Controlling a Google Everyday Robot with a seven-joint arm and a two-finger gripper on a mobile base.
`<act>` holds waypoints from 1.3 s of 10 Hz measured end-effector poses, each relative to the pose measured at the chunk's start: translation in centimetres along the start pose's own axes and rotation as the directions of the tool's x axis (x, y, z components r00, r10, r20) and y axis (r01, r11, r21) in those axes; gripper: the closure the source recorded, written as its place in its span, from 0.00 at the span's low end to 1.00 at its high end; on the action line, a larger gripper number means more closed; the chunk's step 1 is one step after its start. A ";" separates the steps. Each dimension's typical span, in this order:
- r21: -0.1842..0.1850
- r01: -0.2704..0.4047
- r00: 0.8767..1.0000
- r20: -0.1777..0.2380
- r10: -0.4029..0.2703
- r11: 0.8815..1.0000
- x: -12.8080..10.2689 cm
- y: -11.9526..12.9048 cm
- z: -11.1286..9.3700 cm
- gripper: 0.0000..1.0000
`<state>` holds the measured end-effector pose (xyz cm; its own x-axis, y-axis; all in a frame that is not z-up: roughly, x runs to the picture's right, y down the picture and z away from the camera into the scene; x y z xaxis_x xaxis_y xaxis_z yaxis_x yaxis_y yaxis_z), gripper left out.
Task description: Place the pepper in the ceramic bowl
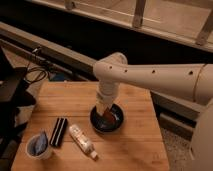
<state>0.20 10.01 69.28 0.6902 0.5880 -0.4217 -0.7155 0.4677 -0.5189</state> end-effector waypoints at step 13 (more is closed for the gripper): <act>0.055 -0.082 0.990 0.122 0.075 0.995 0.1 0.0 -0.1 0.27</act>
<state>0.30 10.00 69.21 0.6162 0.6976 -0.3656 -0.7748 0.4535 -0.4404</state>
